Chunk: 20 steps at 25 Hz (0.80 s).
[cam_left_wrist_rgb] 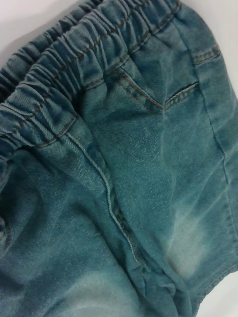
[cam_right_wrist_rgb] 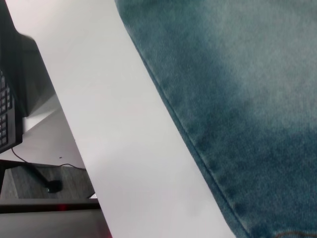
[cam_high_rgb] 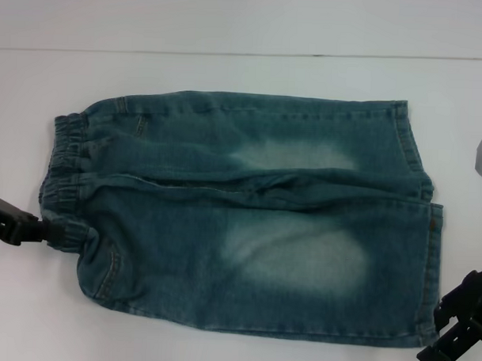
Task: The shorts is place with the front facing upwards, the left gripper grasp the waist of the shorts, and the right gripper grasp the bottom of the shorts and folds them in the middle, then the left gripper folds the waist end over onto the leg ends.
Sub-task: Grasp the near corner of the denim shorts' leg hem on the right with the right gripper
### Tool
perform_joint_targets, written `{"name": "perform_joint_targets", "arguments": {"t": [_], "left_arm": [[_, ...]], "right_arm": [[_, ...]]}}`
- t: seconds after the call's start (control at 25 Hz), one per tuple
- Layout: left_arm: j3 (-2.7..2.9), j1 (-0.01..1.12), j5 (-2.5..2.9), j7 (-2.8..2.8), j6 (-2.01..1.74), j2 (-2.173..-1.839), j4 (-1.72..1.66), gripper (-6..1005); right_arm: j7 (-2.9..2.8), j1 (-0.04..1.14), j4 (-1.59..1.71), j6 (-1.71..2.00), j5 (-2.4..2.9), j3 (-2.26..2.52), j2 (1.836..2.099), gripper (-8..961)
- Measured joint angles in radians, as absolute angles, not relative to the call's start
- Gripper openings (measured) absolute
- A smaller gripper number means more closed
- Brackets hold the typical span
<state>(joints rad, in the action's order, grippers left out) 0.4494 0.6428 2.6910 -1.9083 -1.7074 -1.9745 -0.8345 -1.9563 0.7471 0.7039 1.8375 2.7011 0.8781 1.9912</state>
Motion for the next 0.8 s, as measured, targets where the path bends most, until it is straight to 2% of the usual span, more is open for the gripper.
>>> {"name": "perform_joint_targets", "arguments": {"t": [0.4,0.8], "left_arm": [[0.449,0.642,2.690,-1.908,-1.707,-1.979,-0.834,50],[0.449,0.643,2.691,-1.910,-1.711,-1.979,-0.834,53]], "right_arm": [[-1.936,0.747,0.705,1.824,2.700,0.878,1.997,849],[-1.932,0.748,0.700,1.815,2.703,0.881,1.998,444]]}}
